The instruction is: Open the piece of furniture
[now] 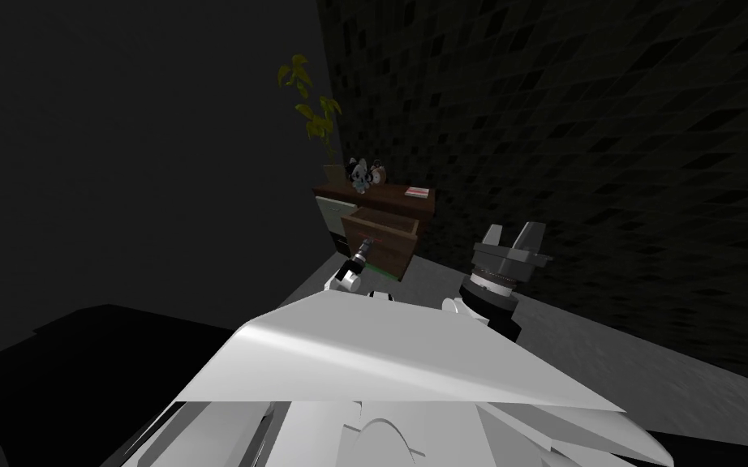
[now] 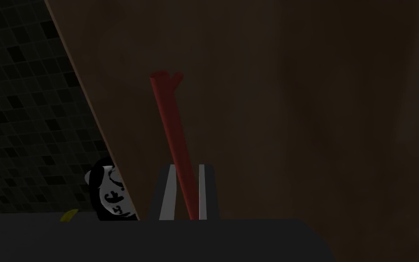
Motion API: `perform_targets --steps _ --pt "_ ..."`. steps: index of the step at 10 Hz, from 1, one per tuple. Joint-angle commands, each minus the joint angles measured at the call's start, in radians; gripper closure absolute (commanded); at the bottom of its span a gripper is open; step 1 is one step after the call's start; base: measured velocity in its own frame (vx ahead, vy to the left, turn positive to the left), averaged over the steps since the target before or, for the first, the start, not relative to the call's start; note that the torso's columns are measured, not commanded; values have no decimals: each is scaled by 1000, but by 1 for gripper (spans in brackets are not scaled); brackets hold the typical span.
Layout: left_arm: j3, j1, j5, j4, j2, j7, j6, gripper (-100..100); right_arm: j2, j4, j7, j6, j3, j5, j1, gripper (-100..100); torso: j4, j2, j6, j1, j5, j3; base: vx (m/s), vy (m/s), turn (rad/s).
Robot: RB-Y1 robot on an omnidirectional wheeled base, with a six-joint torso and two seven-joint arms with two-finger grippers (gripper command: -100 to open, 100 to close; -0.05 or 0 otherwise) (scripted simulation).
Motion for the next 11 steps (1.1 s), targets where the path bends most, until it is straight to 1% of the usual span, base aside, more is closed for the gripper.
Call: perform_targets --steps 1,8,9,10,11 --pt "10 -5 20 -59 5 -10 64 -100 0 0 0 0 0 0 0 0 -2 -3 0 -2 0 -2 3 -20 82" --pt "35 -18 66 -195 16 -32 212 -100 0 0 0 0 0 0 0 0 -2 3 0 2 1 1 5 -18 57" --pt "33 -14 62 -181 14 -29 205 -100 0 0 0 0 0 0 0 0 1 4 0 2 0 2 3 -8 12" --pt "33 -14 63 -183 14 -30 212 0 0 0 0 0 0 0 0 0 0 4 0 2 1 3 0 0 0" --pt "33 -13 63 -182 15 -30 212 0 0 0 0 0 0 0 0 0 -1 4 1 2 1 2 0 0 0"
